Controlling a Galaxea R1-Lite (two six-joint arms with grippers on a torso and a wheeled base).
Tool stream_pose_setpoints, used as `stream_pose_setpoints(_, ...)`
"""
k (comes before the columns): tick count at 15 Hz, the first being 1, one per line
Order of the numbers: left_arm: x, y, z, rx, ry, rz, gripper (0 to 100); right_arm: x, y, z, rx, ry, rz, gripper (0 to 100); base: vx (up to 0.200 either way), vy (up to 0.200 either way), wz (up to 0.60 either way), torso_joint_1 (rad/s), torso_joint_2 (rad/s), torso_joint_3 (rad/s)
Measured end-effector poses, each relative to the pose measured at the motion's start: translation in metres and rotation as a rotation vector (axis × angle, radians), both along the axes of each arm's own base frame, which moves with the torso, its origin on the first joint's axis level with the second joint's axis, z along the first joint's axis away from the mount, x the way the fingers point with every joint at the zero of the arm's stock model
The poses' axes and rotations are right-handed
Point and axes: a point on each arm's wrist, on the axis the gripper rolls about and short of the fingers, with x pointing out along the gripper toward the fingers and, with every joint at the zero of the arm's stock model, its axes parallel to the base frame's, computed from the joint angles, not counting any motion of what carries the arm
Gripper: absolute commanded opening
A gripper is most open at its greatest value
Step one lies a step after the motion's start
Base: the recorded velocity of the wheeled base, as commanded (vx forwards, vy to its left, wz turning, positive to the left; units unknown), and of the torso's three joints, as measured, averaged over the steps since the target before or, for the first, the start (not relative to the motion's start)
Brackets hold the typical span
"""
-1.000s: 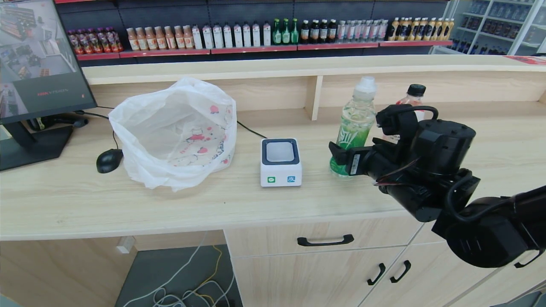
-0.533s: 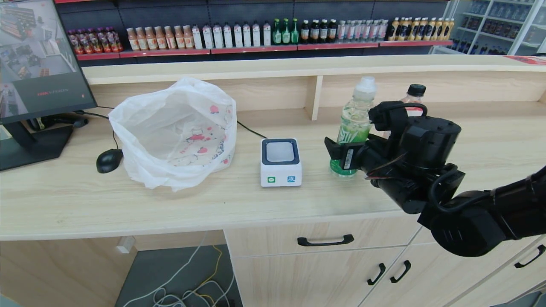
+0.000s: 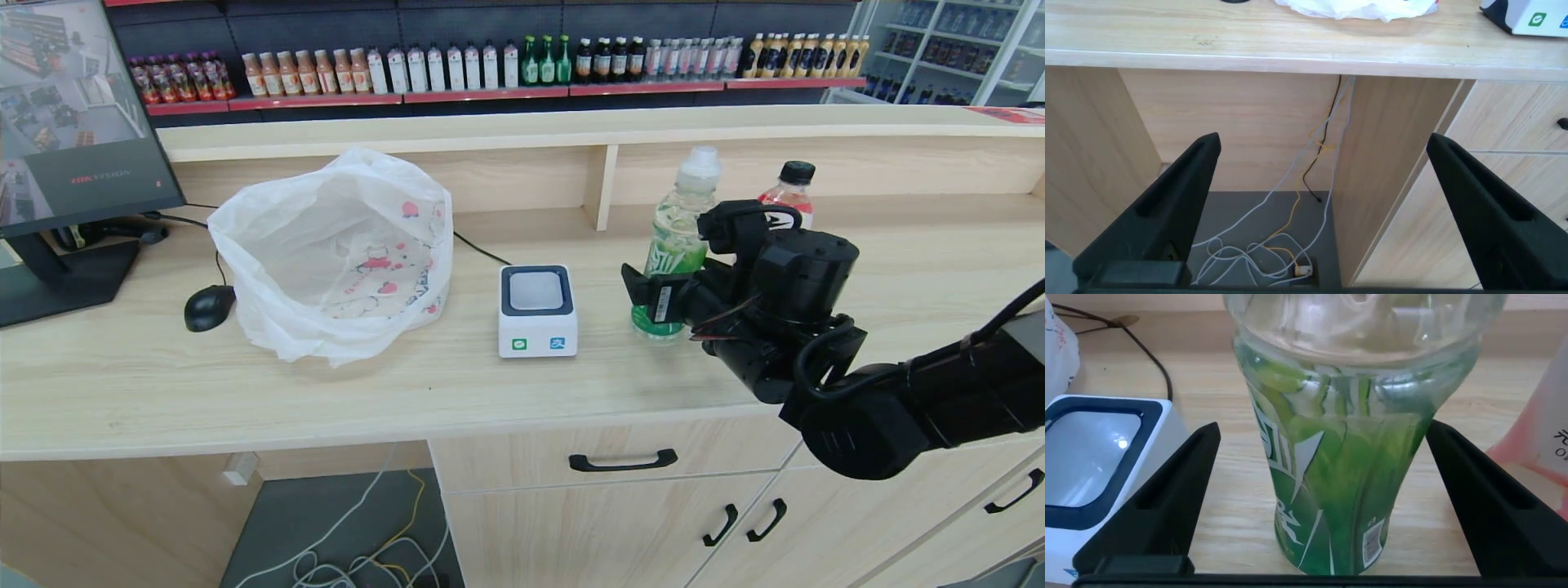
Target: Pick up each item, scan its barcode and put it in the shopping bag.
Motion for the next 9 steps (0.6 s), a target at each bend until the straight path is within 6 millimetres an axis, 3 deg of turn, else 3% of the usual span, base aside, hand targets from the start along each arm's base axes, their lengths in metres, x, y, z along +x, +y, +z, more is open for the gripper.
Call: stream_pose_setpoints(9, 0.0, 0.0, 0.0, 0.0, 0.0, 0.0, 100, 0.015, 0.001, 0.003, -0.024, -0.032, -0.004, 100, 0.0, 0.0, 0.0, 0.0, 0.0, 0.0)
